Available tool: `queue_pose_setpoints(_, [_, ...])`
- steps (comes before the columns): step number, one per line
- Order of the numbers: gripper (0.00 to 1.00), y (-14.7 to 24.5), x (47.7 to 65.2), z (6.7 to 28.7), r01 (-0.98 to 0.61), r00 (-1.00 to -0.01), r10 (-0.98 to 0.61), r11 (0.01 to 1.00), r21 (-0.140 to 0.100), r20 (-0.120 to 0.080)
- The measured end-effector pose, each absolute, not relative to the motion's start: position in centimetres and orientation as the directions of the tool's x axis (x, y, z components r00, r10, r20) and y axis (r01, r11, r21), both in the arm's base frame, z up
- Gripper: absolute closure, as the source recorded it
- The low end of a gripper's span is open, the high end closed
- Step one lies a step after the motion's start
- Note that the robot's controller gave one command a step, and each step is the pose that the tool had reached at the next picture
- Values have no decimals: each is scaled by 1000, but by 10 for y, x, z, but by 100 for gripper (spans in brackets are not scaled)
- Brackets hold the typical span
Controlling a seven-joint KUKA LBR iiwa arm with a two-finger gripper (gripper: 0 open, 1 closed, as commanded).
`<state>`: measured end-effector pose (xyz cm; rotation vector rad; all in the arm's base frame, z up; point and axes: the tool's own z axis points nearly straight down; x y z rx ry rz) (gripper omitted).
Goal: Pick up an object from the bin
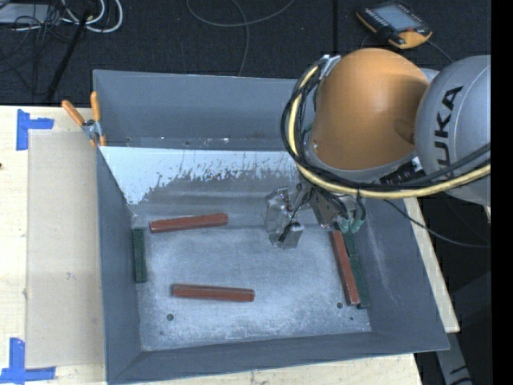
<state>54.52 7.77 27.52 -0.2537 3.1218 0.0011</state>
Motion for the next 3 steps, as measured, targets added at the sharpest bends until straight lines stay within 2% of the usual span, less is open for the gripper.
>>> queue_pose_setpoints(1, [100,91,543,215,-188,-982,-188,982,0,-5])
queue_pose_setpoints(2, [0,39,578,190,-73,-997,-73,997,0,-1])
queue_pose_setpoints(3, [0,39,578,190,-74,-997,-74,997,0,-1])
